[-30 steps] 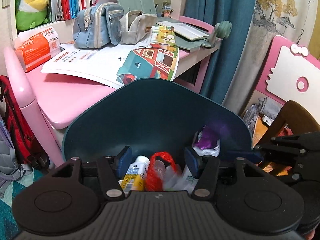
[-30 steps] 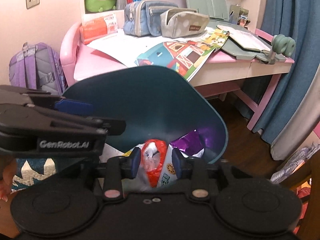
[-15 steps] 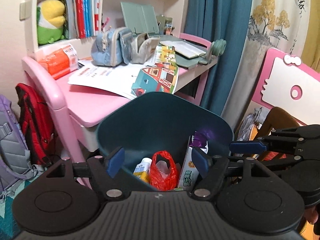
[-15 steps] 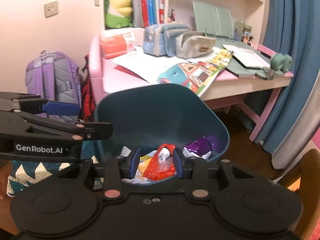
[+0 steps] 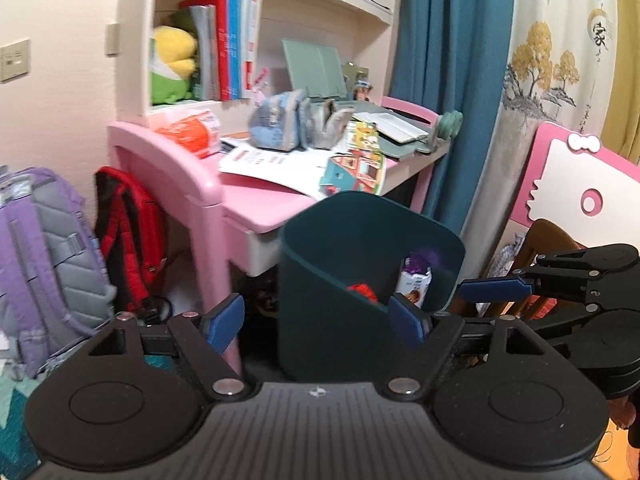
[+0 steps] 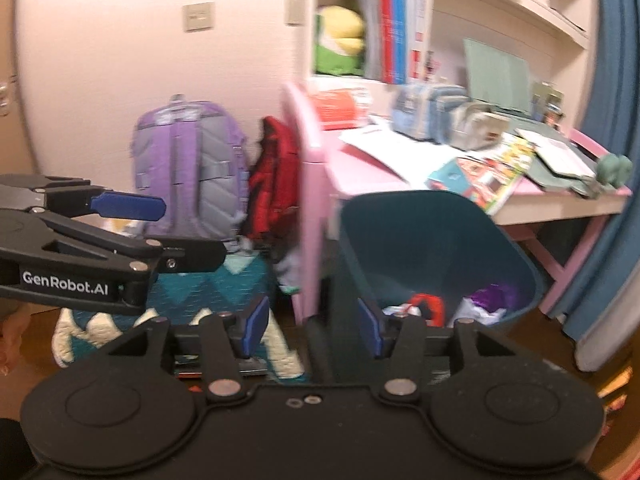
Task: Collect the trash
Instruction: 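Move both tools back toward the trash on the floor by the bench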
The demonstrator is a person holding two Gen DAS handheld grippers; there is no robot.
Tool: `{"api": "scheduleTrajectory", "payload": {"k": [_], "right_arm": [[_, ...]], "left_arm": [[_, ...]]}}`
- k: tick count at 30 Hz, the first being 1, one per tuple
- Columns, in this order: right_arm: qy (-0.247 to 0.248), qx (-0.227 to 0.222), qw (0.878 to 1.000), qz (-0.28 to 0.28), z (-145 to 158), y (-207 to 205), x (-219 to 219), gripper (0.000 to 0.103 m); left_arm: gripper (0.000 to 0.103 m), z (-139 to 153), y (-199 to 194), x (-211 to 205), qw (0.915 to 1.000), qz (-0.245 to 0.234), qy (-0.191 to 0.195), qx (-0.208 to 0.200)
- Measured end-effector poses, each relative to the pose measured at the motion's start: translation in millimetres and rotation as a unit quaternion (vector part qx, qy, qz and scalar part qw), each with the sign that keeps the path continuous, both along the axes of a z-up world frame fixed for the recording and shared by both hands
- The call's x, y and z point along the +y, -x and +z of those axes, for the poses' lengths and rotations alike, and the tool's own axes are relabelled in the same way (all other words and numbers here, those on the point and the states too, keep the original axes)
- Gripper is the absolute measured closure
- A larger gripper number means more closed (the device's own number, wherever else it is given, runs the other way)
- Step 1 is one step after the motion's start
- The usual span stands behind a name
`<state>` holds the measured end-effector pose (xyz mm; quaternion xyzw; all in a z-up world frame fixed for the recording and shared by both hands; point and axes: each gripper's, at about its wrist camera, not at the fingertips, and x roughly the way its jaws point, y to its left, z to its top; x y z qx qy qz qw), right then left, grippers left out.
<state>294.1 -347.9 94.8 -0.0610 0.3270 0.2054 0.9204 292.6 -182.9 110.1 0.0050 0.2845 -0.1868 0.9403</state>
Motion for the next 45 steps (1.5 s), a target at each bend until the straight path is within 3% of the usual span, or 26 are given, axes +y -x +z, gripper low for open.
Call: {"api": "scheduleTrajectory", "payload": {"k": [10, 19, 23, 25, 31, 38, 45], "right_arm": [[-0.003, 0.009, 0.996, 0.094, -16.5, 40.9, 87.5, 0.050], [-0.001, 0.049, 0.983, 0.178, -56.6, 60.4, 176.7, 0.047], [0.007, 0.072, 0.977, 0.199, -80.1, 62.8, 207.9, 0.047], [0.015, 0.080, 0.975, 0.206, -92.3, 63.6, 220.6, 0.047], [0.024, 0.096, 0.972, 0.215, -136.9, 57.9, 249.3, 0.047], [0.018, 0.122, 0.971, 0.203, -206.7, 32.3, 279.7, 0.046], [0.014, 0.177, 0.968, 0.176, -283.5, -0.7, 311.5, 0.046]], "left_arm": [[0.023, -15.8, 63.1, 84.1, 0.9987, 0.050, 0.002, -0.002], [0.019, -56.3, 104.7, 165.9, 0.9946, 0.102, 0.010, 0.018], [0.003, -80.5, 118.4, 202.7, 0.9907, 0.133, 0.014, 0.028], [0.002, -93.2, 124.8, 221.2, 0.9885, 0.147, 0.018, 0.028], [0.000, -143.3, 135.5, 273.2, 0.9805, 0.189, 0.032, 0.041], [0.000, -216.4, 132.9, 321.0, 0.9695, 0.222, 0.055, 0.087], [0.000, -290.6, 111.2, 350.5, 0.9652, 0.211, 0.038, 0.150]]}}
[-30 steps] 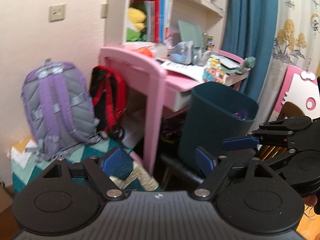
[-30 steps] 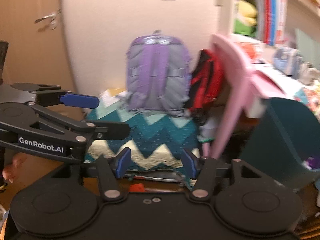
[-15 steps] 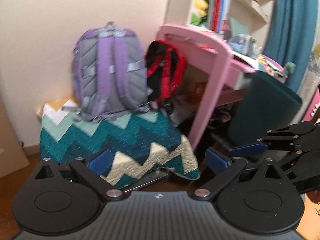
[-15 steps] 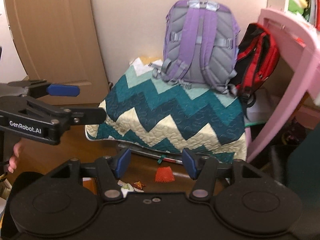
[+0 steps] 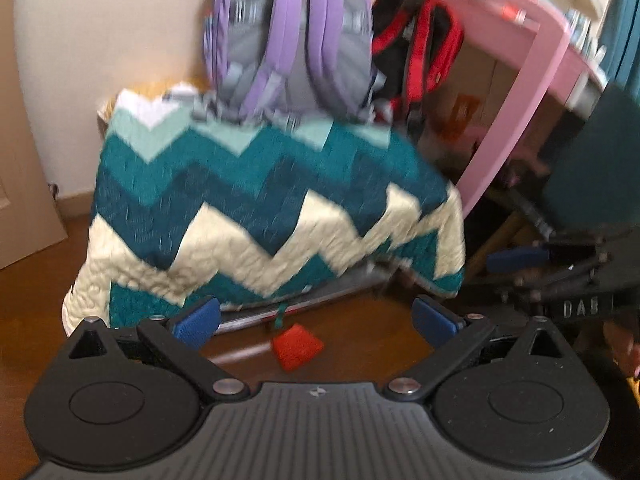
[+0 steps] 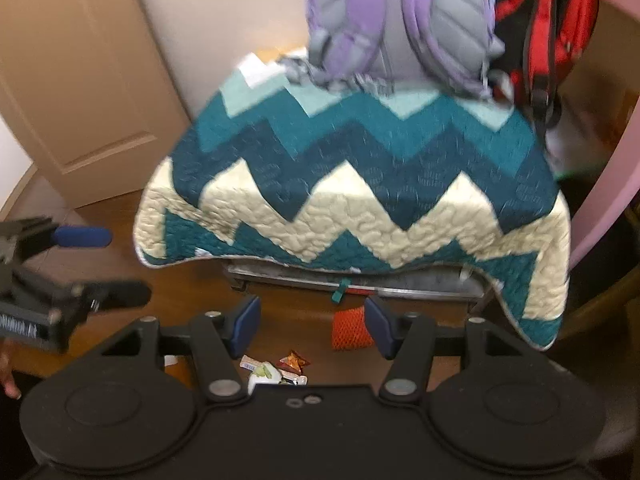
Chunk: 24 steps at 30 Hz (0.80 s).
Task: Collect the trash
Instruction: 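Move both tools back toward the trash on the floor by the bench, then grasp brown snack wrapper with left gripper while right gripper grasps orange foam netting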
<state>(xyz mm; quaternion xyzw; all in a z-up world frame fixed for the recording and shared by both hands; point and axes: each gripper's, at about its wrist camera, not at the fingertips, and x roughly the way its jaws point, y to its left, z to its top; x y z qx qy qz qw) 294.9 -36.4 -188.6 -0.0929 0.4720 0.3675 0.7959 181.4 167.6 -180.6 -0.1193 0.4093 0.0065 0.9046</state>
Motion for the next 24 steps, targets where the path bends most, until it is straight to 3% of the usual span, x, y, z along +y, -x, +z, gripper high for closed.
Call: {"api": "scheduleTrajectory", "payload": {"k": [8, 17, 24], "right_arm": [[0.047, 0.031, 0.998, -0.017, -86.0, -33.4, 31.8, 0.046], [0.090, 0.073, 0.992, -0.040, -186.8, -66.4, 56.2, 0.046], [0.122, 0.102, 0.987, -0.013, -269.8, -84.9, 80.4, 0.046]], "left_arm": [[0.000, -84.7, -24.2, 25.7, 0.9972, -0.027, -0.013, 0.068], [0.000, -178.3, -49.9, 37.5, 0.9881, -0.072, -0.036, 0.131], [0.000, -259.1, -71.4, 25.4, 0.9816, -0.063, -0.055, 0.172]]}}
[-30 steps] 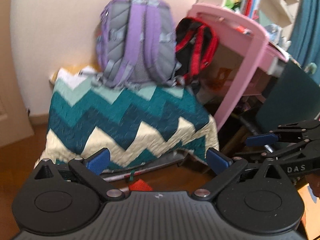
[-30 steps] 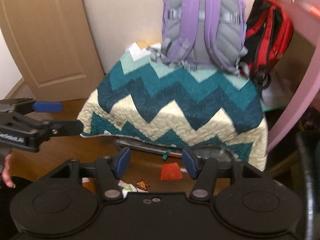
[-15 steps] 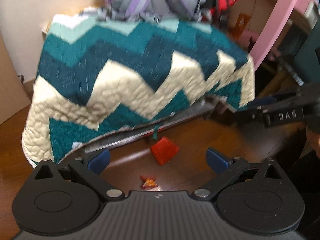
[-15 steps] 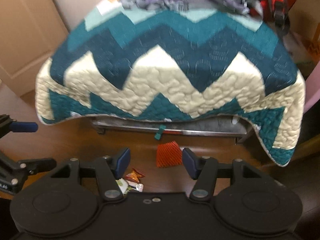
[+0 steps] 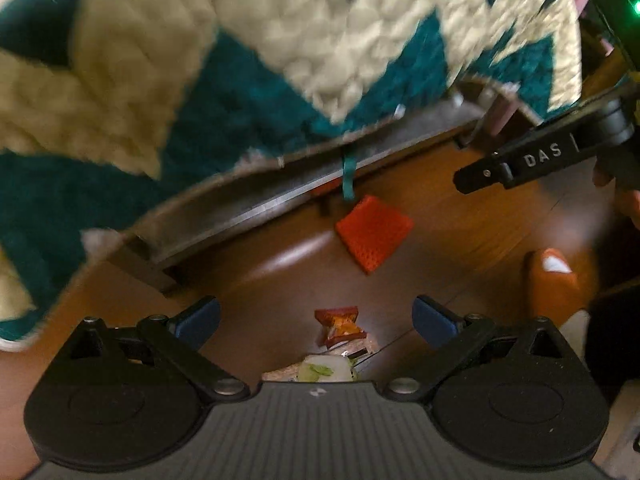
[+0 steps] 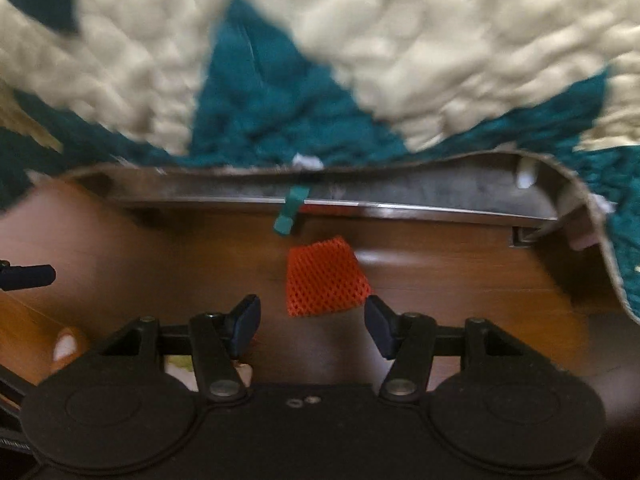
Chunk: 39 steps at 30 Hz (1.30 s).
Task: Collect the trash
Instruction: 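Grasp brown snack wrapper with left gripper while right gripper grasps orange foam netting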
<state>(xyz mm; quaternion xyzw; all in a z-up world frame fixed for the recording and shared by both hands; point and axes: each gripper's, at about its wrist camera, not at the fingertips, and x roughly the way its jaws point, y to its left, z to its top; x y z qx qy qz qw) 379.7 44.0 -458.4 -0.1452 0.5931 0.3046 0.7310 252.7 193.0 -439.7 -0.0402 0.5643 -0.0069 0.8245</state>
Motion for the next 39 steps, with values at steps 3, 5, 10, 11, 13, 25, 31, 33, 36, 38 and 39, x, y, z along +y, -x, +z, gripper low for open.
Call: {"api": "scheduleTrajectory", "payload": {"k": [3, 5, 10, 11, 13, 25, 31, 33, 36, 38, 39], "right_arm": [[0.011, 0.013, 1.000, 0.015, -32.3, -6.9, 8.6, 0.046], [0.023, 0.022, 0.999, 0.023, -54.3, -12.0, 13.6, 0.046], [0.042, 0.040, 0.998, 0.034, -100.7, -20.4, 23.7, 0.046], [0.043, 0.041, 0.998, 0.035, -108.2, -21.7, 25.9, 0.046], [0.045, 0.046, 0.997, 0.034, -122.8, -24.7, 30.5, 0.046], [0.052, 0.053, 0.997, 0.019, -175.4, -31.5, 53.8, 0.044], [0.058, 0.037, 0.997, 0.022, -174.7, -25.6, 56.5, 0.047], [0.060, 0.033, 0.997, 0.026, -179.2, -22.7, 55.4, 0.049], [0.076, 0.017, 0.996, 0.031, -180.0, -17.2, 57.1, 0.063], [0.080, 0.011, 0.996, 0.032, -179.6, -12.8, 57.6, 0.076], [0.085, 0.006, 0.996, 0.033, -179.4, -11.6, 57.7, 0.085]], "left_arm": [[0.000, -31.4, -9.4, -3.6, 0.9998, 0.010, 0.002, 0.016], [0.000, -48.1, -14.9, -4.8, 0.9996, 0.021, 0.008, 0.018], [0.000, -93.4, -27.8, -8.9, 0.9977, 0.050, 0.026, 0.038], [0.001, -101.4, -29.4, -10.2, 0.9973, 0.054, 0.028, 0.041], [0.000, -119.7, -32.7, -13.7, 0.9966, 0.058, 0.027, 0.052], [0.010, -188.2, -42.1, -24.7, 0.9906, 0.082, 0.045, 0.100], [0.040, -199.7, -46.7, -26.0, 0.9880, 0.080, 0.056, 0.119], [0.050, -201.3, -46.2, -26.7, 0.9878, 0.077, 0.059, 0.122], [0.061, -203.3, -46.5, -25.4, 0.9864, 0.079, 0.073, 0.125], [0.063, -204.8, -44.2, -23.5, 0.9861, 0.080, 0.081, 0.121], [0.064, -205.5, -43.6, -22.1, 0.9860, 0.080, 0.085, 0.119]]}}
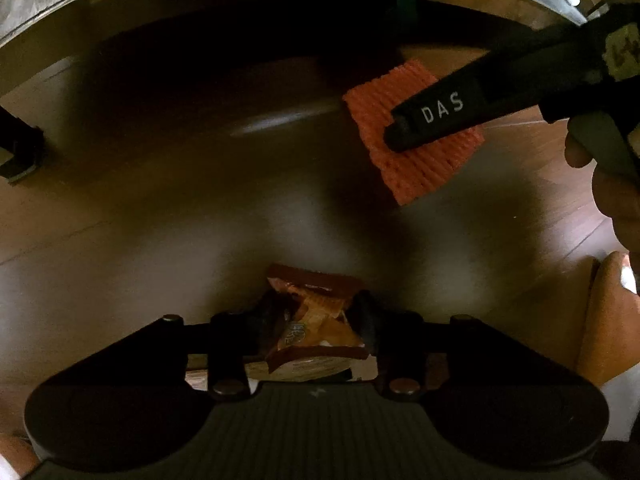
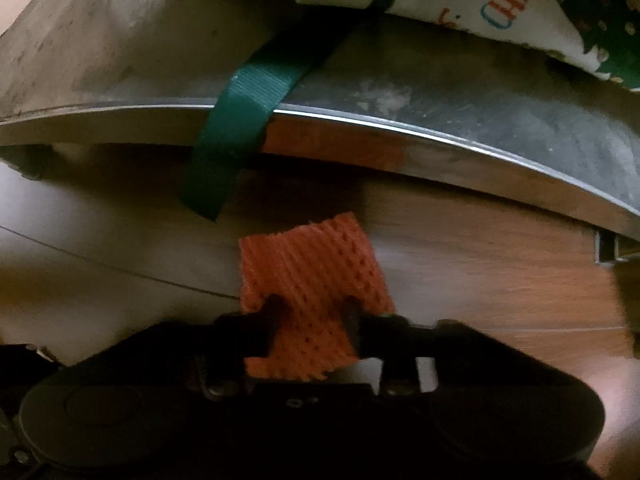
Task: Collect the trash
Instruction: 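Grasp brown snack wrapper with left gripper while right gripper grasps orange foam netting, then carry snack wrapper and orange netting with both tools over the wastebasket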
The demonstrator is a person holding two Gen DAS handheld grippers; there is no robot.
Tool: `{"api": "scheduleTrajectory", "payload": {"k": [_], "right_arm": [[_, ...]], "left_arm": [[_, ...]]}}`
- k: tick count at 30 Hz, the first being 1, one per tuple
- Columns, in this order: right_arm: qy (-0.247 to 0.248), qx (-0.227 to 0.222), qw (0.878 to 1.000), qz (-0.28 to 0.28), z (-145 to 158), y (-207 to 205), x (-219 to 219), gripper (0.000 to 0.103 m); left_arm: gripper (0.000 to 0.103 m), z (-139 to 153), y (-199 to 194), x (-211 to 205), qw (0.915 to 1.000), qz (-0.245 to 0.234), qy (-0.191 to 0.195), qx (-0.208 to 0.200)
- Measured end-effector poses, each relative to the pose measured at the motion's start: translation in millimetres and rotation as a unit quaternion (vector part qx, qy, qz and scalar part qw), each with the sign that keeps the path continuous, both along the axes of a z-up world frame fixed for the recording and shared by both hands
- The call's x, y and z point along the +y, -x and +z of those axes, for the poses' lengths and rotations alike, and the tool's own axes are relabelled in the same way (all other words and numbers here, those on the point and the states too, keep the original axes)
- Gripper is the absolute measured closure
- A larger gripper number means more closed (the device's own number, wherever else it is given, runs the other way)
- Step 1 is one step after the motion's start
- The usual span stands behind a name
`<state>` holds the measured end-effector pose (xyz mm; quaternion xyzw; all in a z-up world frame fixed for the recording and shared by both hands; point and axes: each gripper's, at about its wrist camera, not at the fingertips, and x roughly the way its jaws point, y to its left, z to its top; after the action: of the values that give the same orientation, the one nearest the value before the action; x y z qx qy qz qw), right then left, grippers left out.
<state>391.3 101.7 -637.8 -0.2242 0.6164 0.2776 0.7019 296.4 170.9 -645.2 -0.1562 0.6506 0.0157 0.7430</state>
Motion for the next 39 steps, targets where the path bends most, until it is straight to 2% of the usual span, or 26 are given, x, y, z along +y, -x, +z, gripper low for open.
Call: {"api": "scheduleTrajectory", "payload": {"k": [2, 10, 15, 20, 26, 30, 34, 39], "right_arm": [[0.003, 0.001, 1.000, 0.001, 1.8, 1.0, -1.1, 0.096], [0.007, 0.017, 0.999, -0.033, 27.3, 0.8, -17.5, 0.097], [0.010, 0.013, 0.999, -0.046, 66.4, 12.1, -34.0, 0.097], [0.001, -0.001, 0.999, -0.045, 116.3, 28.6, -39.4, 0.097], [-0.043, -0.027, 0.998, -0.025, 210.9, 37.2, -54.8, 0.097], [-0.077, -0.052, 0.995, -0.019, 275.0, 52.7, -70.1, 0.097], [-0.113, -0.081, 0.990, -0.026, 346.8, 64.8, -103.4, 0.097], [-0.148, -0.112, 0.982, -0.043, 415.3, 83.3, -147.8, 0.097]], "left_arm": [[0.065, -0.5, 1.6, 2.6, 1.0000, 0.004, 0.004, -0.001], [0.069, 7.3, 10.7, 18.2, 0.9989, 0.036, 0.030, -0.001], [0.070, 38.6, 14.3, 23.3, 0.9986, 0.034, 0.039, -0.011], [0.071, 89.3, 18.9, 36.3, 0.9985, 0.028, 0.033, -0.033], [0.071, 172.6, 22.8, 36.7, 0.9955, 0.030, 0.023, -0.087], [0.071, 235.0, 31.7, 33.9, 0.9908, 0.037, 0.029, -0.127], [0.071, 292.8, 41.0, 11.7, 0.9850, 0.034, 0.022, -0.168], [0.071, 357.2, 53.3, -9.5, 0.9760, 0.056, 0.020, -0.210]]}}
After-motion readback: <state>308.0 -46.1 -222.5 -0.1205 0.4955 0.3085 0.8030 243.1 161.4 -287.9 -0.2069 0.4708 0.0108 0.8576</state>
